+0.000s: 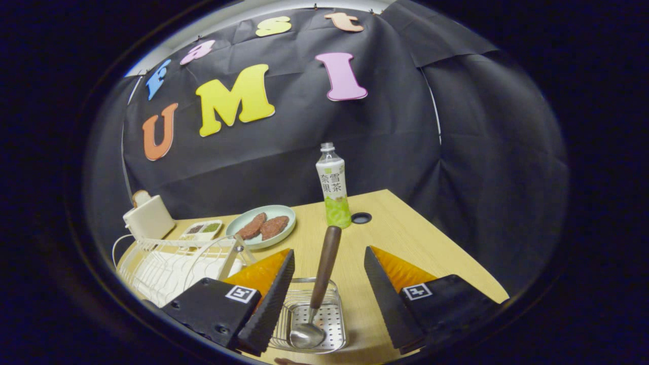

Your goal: Take the plate from the dish rack, then take the spoon from the basket and place it into the plate.

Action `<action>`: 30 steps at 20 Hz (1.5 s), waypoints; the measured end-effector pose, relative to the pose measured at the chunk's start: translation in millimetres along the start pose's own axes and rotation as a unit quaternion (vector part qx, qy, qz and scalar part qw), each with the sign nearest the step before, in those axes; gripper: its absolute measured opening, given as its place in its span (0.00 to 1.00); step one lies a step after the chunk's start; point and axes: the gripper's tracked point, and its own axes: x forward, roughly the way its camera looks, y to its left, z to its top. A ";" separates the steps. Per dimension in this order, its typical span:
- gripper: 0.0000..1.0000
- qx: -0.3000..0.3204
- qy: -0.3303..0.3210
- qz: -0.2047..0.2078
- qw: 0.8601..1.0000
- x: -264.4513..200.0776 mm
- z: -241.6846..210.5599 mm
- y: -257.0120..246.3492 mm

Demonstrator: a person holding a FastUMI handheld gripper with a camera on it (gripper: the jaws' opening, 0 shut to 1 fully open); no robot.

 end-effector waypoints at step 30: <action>0.15 -0.085 -0.212 0.010 0.974 -233.4 88.8 118.4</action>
